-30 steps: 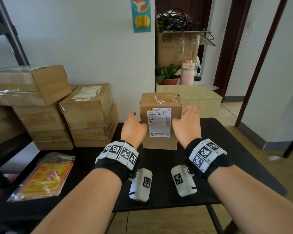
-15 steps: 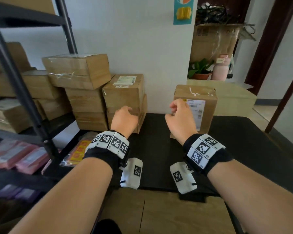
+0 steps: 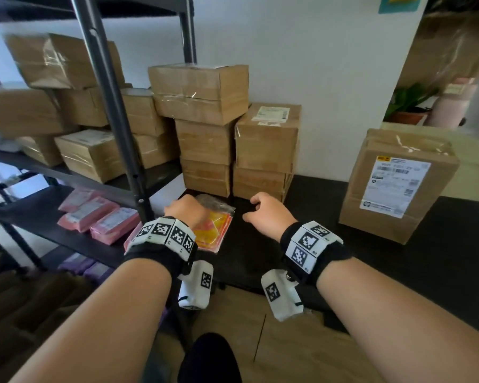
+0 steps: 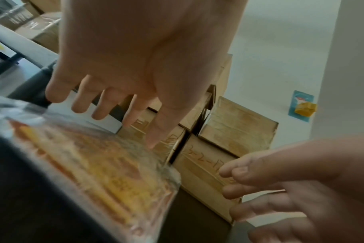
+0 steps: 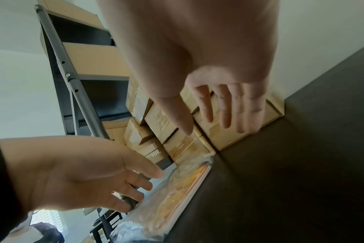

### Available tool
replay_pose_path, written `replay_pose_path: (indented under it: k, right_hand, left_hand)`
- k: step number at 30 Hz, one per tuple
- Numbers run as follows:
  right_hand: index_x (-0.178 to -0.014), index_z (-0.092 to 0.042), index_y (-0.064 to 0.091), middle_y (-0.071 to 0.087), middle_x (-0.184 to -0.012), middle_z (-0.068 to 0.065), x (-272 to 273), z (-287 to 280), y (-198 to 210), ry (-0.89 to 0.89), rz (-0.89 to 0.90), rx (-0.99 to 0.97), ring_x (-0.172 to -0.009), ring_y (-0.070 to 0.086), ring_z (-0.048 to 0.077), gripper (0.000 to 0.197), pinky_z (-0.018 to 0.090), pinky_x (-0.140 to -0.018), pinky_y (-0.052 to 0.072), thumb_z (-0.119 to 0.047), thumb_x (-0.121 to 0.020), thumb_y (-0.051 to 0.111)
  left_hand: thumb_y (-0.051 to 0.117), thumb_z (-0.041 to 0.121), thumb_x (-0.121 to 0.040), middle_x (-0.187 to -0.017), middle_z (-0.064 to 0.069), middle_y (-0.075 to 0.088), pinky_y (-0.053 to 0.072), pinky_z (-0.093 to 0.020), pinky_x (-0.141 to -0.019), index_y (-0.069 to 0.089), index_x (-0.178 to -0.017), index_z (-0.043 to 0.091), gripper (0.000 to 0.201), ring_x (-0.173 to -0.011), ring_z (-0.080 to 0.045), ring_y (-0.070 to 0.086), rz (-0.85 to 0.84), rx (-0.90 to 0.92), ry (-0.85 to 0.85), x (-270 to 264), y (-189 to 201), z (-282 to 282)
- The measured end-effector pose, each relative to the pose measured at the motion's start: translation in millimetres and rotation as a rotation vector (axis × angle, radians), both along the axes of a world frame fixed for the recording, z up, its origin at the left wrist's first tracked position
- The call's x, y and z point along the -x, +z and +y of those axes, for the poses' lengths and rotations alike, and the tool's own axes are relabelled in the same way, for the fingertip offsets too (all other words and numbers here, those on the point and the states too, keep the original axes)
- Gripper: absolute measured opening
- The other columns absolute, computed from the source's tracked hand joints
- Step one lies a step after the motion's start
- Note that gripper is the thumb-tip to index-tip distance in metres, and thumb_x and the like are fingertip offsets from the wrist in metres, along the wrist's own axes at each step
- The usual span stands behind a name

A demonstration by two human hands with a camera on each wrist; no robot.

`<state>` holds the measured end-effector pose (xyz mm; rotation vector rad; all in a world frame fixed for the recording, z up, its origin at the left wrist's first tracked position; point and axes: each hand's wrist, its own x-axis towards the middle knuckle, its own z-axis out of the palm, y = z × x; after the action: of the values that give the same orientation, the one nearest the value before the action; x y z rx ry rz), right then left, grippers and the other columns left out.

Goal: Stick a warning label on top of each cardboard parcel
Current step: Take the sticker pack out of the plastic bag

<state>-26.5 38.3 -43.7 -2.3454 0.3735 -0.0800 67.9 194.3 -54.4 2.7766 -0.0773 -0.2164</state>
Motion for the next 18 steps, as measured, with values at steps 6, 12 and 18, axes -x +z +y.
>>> replay_pose_path:
  k: [6, 12, 18]
  right_hand:
    - [-0.142, -0.015, 0.043, 0.053, -0.134, 0.008, -6.1, 12.3, -4.6, 0.079, 0.112, 0.029, -0.115, 0.057, 0.021, 0.059, 0.034, -0.098, 0.047, -0.030, -0.089, 0.066]
    - [-0.144, -0.013, 0.041, 0.052, -0.138, 0.008, -0.7, 3.0, -1.8, 0.068, 0.122, 0.043, -0.120, 0.055, 0.021, 0.065, 0.033, -0.102, 0.045, -0.035, -0.089, 0.066]
    - [-0.150, -0.011, 0.034, 0.042, -0.151, 0.008, 8.7, -13.6, 0.3, 0.072, 0.141, 0.027, -0.135, 0.044, 0.022, 0.071, 0.030, -0.106, 0.037, -0.036, -0.091, 0.065]
  left_hand:
    - [0.044, 0.057, -0.074, -0.117, -0.007, 0.063, 0.046, -0.040, -0.094, 0.058, -0.126, 0.015, 0.068, -0.107, -0.027, 0.060, 0.104, -0.069, -0.096, -29.5, -40.3, -1.6]
    - [0.074, 0.039, -0.073, -0.110, -0.007, 0.062, 0.049, -0.036, -0.087, 0.055, -0.116, 0.010, 0.056, -0.105, -0.026, 0.060, 0.058, 0.021, -0.095, 8.2, -8.1, -0.8]
    - [0.077, 0.021, -0.077, -0.115, -0.009, 0.064, 0.047, -0.030, -0.083, 0.059, -0.122, 0.006, 0.051, -0.107, -0.026, 0.061, 0.079, 0.141, -0.104, 19.0, -14.2, -16.9]
